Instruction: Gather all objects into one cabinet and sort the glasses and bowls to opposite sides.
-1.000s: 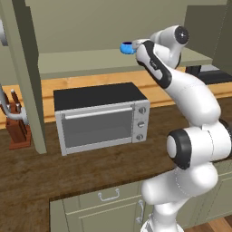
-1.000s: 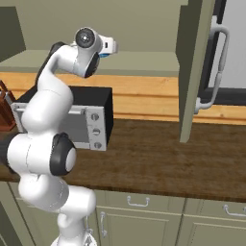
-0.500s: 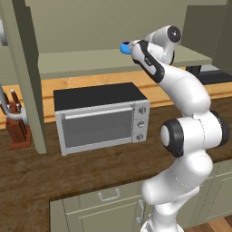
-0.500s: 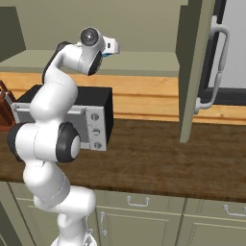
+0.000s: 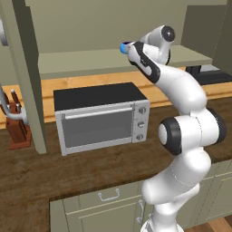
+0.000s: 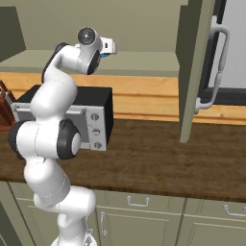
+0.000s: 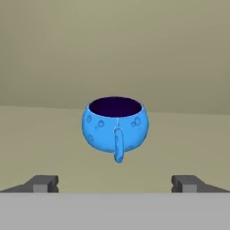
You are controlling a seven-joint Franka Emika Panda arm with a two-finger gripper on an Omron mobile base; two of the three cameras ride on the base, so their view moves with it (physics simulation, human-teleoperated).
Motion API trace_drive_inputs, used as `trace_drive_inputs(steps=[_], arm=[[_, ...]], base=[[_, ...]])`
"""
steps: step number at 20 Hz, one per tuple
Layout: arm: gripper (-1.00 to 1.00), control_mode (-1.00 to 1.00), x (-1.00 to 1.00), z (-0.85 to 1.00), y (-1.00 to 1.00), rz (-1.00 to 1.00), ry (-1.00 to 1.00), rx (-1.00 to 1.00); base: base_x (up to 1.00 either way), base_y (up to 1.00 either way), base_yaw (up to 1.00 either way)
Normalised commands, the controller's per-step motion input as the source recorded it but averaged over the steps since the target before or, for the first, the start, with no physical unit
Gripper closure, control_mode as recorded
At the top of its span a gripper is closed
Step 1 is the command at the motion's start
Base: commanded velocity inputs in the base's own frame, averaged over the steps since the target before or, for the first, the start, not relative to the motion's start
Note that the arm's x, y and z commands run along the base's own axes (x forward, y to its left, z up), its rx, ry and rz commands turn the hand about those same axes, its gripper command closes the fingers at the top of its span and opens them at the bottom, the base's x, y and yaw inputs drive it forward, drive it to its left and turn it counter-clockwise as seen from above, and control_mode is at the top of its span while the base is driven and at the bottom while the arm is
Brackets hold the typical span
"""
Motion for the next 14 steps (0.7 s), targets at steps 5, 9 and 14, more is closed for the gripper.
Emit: trace_drive_inputs(steps=[5,9,14], arm=[[-1.00,-1.00,0.22,0.00,0.00,0.00,0.00,0.00],[-1.00,-1.00,0.05,-0.01,0.00,0.00,0.00,0.00],[-1.00,-1.00,0.13,0.00,0.00,0.00,0.00,0.00]], base=[[0.00,0.00,0.00],[0.00,0.00,0.00],[0.00,0.00,0.00]])
